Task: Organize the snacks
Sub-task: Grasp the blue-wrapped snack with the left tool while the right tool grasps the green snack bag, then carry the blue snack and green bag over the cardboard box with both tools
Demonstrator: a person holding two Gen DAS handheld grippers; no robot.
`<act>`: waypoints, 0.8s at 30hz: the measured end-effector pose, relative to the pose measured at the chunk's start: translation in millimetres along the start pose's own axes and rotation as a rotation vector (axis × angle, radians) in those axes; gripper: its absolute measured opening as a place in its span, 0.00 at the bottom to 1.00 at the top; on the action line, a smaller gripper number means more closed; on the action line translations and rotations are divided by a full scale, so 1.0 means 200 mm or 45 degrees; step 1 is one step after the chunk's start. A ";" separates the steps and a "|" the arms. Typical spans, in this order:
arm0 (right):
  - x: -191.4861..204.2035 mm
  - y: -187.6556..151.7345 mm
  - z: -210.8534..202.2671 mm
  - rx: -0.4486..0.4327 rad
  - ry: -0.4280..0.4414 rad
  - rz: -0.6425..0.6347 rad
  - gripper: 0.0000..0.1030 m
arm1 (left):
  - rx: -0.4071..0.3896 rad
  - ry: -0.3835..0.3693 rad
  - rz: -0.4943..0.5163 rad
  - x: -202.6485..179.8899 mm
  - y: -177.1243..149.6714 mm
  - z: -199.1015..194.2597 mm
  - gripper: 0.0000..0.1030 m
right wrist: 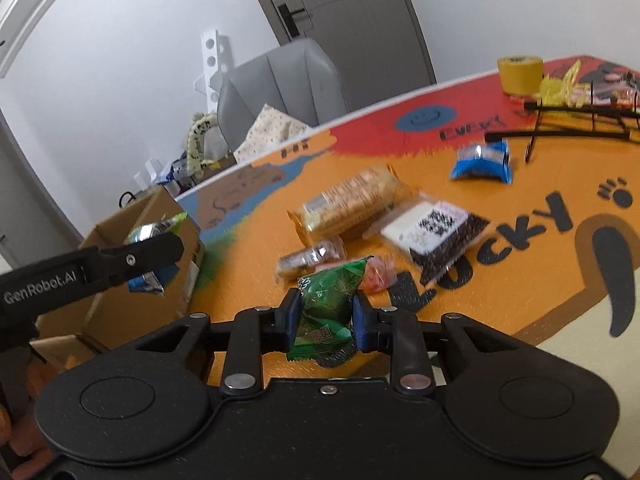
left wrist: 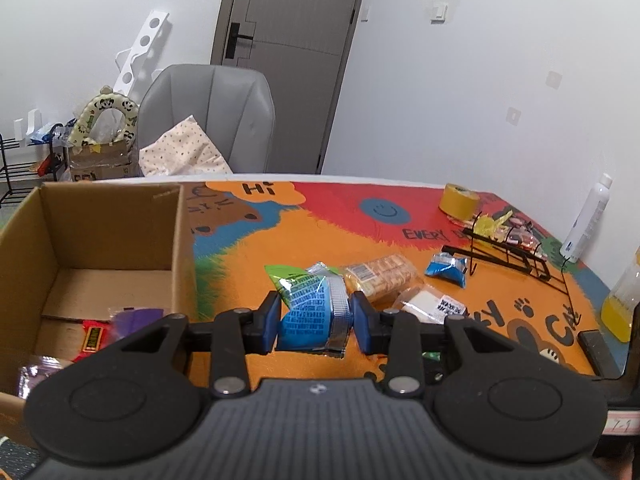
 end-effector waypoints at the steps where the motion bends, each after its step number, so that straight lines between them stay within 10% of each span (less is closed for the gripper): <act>1: 0.01 0.01 -0.02 -0.011 -0.002 -0.005 0.25 | -0.005 -0.003 -0.001 0.00 0.01 -0.01 0.35; 24: 0.35 0.12 -0.15 -0.141 0.057 -0.120 0.25 | -0.130 0.025 -0.093 0.29 0.10 -0.31 0.35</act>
Point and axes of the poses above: each gripper's, at about its wrist camera, not at the fingertips, and z roughly the way its jaws point, x to its left, y to its top, the point moved 6 cm from there along z, roughly the way its jaws point, and after that the axes turned 10 degrees about -z, right-handed, at the moved point
